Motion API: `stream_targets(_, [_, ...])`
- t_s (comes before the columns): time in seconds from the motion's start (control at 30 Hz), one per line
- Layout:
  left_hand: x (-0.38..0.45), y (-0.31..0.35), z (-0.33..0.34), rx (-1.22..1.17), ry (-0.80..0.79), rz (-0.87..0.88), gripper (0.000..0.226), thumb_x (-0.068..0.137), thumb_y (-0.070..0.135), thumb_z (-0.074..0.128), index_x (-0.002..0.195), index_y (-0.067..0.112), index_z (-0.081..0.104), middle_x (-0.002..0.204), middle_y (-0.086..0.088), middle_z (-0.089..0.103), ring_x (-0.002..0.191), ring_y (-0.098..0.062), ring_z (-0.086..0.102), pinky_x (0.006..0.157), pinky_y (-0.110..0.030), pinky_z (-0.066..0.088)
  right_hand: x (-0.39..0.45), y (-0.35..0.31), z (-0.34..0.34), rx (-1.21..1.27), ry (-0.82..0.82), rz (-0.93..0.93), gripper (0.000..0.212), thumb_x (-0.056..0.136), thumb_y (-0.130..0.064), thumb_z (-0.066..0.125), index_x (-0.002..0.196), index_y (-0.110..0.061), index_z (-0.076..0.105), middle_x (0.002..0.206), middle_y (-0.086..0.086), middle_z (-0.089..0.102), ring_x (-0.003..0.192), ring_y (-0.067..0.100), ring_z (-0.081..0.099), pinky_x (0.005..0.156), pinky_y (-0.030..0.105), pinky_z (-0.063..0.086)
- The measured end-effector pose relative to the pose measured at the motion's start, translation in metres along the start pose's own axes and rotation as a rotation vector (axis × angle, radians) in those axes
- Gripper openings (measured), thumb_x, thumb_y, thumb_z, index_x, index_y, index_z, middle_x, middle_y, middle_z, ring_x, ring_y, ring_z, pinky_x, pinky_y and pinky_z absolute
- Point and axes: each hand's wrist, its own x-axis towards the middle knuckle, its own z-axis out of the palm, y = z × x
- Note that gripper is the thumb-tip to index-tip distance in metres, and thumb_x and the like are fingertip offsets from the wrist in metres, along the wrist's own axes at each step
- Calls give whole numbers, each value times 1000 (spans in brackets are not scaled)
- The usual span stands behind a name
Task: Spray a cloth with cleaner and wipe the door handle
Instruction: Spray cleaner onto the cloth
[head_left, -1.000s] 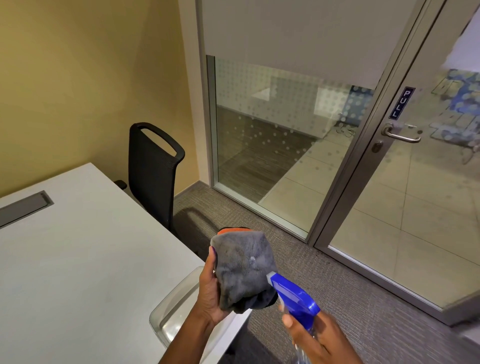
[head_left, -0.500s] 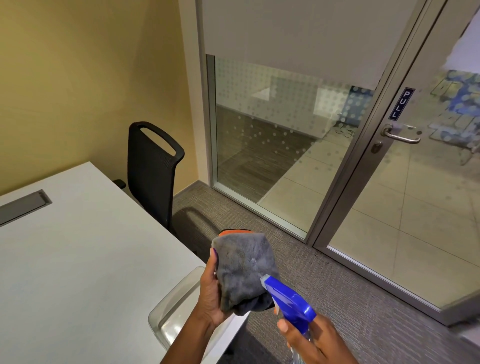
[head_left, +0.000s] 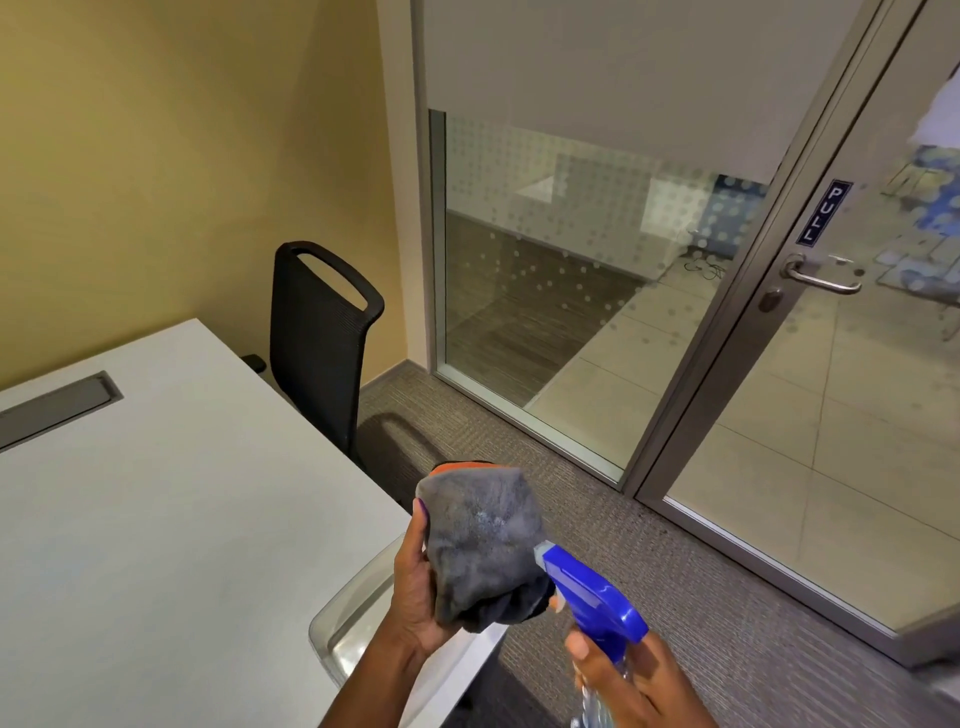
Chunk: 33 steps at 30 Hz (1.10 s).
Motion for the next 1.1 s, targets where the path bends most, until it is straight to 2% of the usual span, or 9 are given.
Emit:
stream_targets(0.13, [-8,10,-8,-68,-20,-77,106,57,66,82,141,9,52,149,-25,44,133,-48,45,93,-56,50,5,-8,4,7,-48,-56,57,48,-83,68,100,-60,64,81,1,73,73,15,68,71,23,53])
stream_targets(0.23, [-14,17,-13,-81,-8,22,107,55,63,85,142,12,50,147,-23,47,133,-44,47,95,-55,51,16,-17,8,-3,-80,-98,53,51,-86,61,100,-67,59,82,-9,70,74,3,63,71,18,50])
stream_targets(0.33, [-24,26,-19,-43,35,169,101,47,54,92,133,11,61,132,-22,62,115,-42,64,87,-54,57,28,-28,16,-1,-135,-152,61,57,-87,57,110,-58,59,79,-14,67,72,3,58,75,26,47])
stream_targets(0.6, [-59,56,-37,-12,49,364,93,48,54,93,129,15,65,135,-19,61,121,-40,60,97,-53,52,71,-54,54,58,-220,-236,66,61,-85,57,115,-47,59,98,-20,70,93,5,65,92,36,49])
stream_targets(0.7, [-74,68,-45,-25,94,432,96,45,54,94,128,17,66,135,-17,62,120,-39,62,97,-52,51,88,-56,74,89,-239,-232,70,61,-84,59,118,-43,59,91,-16,67,92,7,64,89,36,51])
stream_targets(0.83, [-95,83,-55,-49,108,494,91,45,54,94,123,15,69,133,-16,64,115,-38,65,96,-52,52,107,-53,106,84,-242,-229,74,57,-82,63,104,-25,63,80,0,63,79,7,66,79,29,55])
stream_targets(0.87, [-101,86,-59,-48,124,514,89,45,55,93,121,15,71,133,-16,64,115,-38,65,97,-52,52,111,-52,114,76,-254,-232,76,54,-85,62,101,-25,62,82,0,66,81,6,68,77,25,56])
stream_targets(0.97, [-113,92,-67,-58,159,550,91,42,54,95,121,15,71,130,-16,66,112,-38,67,94,-52,53,124,-42,136,124,-320,-215,73,54,-83,64,110,-38,60,102,-24,70,99,-7,65,73,10,53])
stream_targets(1.1, [-129,97,-73,-89,140,587,91,37,51,97,116,12,73,123,-17,69,105,-38,70,87,-51,58,137,-13,165,103,-321,-170,71,67,-65,66,127,-29,56,123,-10,65,110,10,64,73,10,53])
